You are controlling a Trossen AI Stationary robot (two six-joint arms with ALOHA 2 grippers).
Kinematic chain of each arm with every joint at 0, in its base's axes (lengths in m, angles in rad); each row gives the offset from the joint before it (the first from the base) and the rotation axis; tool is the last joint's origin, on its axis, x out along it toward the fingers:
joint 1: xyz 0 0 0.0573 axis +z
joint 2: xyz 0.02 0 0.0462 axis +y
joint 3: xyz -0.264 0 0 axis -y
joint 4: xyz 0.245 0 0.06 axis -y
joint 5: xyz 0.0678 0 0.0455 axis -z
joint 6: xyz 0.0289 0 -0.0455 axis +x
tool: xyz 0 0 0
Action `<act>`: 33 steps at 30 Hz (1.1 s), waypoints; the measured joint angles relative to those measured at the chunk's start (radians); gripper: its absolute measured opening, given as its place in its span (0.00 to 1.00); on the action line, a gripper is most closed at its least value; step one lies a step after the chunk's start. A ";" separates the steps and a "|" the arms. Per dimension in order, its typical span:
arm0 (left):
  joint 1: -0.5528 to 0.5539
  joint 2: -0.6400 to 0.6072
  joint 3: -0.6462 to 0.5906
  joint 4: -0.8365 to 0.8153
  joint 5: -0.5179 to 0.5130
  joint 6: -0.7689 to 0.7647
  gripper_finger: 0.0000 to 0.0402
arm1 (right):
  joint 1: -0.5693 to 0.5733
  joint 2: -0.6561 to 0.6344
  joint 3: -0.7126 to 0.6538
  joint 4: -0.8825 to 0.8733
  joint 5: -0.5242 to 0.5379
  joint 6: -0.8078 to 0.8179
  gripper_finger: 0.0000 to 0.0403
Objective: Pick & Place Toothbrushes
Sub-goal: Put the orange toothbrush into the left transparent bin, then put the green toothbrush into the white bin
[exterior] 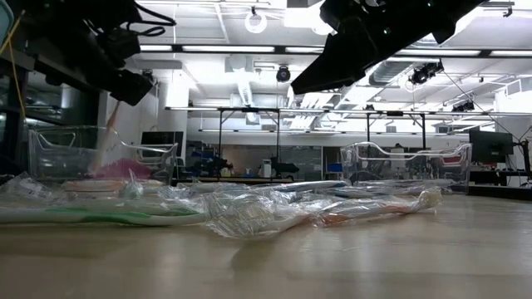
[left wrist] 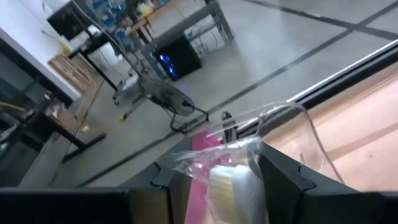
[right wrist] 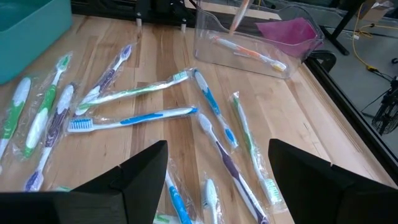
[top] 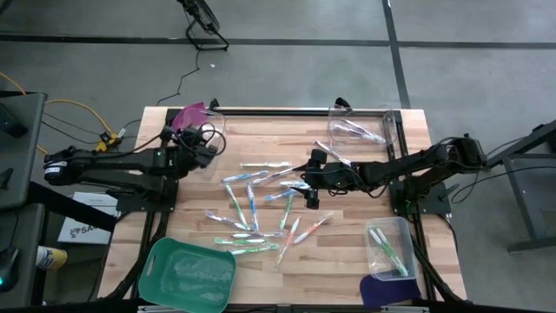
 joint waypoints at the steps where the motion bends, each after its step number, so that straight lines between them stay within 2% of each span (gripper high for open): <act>1: 0.018 0.002 0.000 0.001 0.016 0.000 0.37 | 0.000 0.000 0.000 0.000 0.000 0.000 0.68; 10: 0.184 0.056 0.001 0.009 0.121 -0.002 0.37 | 0.000 0.000 0.000 0.000 0.001 0.002 0.68; 18: 0.264 0.165 0.001 0.083 0.180 0.008 0.37 | 0.000 0.000 0.000 0.000 0.002 0.002 0.68; 30: 0.275 0.195 0.000 0.285 0.144 0.172 0.37 | -0.003 0.000 0.000 0.000 0.002 0.000 0.68; 33: 0.275 0.195 0.010 0.290 0.122 0.187 0.37 | -0.003 0.000 0.000 0.000 0.002 0.000 0.68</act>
